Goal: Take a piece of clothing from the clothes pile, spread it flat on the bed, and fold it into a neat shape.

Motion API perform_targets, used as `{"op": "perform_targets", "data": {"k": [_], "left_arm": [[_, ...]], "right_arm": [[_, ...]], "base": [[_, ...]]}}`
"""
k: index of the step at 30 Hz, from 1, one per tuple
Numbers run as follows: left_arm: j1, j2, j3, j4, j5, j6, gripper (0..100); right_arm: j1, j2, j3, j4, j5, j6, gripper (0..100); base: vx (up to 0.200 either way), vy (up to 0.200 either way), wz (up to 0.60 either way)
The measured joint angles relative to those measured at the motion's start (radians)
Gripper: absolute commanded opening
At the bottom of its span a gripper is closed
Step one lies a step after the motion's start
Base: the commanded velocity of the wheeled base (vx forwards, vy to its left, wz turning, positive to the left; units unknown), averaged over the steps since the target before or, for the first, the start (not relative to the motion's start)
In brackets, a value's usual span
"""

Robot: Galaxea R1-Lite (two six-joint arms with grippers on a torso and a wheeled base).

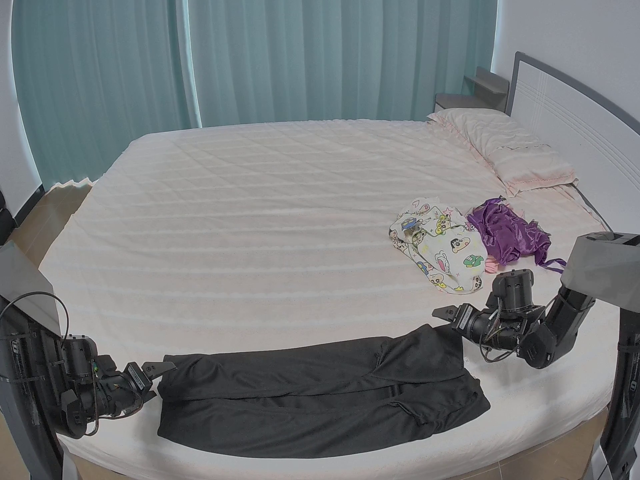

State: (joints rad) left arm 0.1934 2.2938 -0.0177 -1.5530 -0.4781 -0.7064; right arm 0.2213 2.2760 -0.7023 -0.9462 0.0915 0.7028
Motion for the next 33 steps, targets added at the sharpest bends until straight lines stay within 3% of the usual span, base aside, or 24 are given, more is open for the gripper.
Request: {"op": "perform_targets", "data": {"k": [7, 17, 26, 29, 33], "left_arm": [[-0.002, 0.0, -0.002, 0.0, 0.015, 0.0, 100], [-0.029, -0.024, -0.168, 0.003, 0.145, -0.021, 100], [-0.085, -0.052, -0.404, 0.332, 0.158, -0.01, 100], [-0.095, -0.054, -0.482, 0.432, 0.181, 0.052, 100], [-0.103, -0.036, -0.534, 0.461, 0.229, 0.139, 100]], "right_arm": [[-0.037, -0.064, 0.174, -0.094, 0.007, 0.007, 100], [-0.069, -0.074, 0.301, -0.255, 0.029, 0.006, 100], [-0.057, -0.07, 0.325, -0.265, 0.032, 0.004, 100], [-0.054, -0.068, 0.328, -0.265, 0.032, 0.003, 100], [-0.053, -0.064, 0.33, -0.265, 0.032, 0.002, 100]], "base": [[0.0, 0.0, 0.0], [0.0, 0.0, 0.0], [0.0, 0.0, 0.0], [0.0, 0.0, 0.0], [0.0, 0.0, 0.0]]}}
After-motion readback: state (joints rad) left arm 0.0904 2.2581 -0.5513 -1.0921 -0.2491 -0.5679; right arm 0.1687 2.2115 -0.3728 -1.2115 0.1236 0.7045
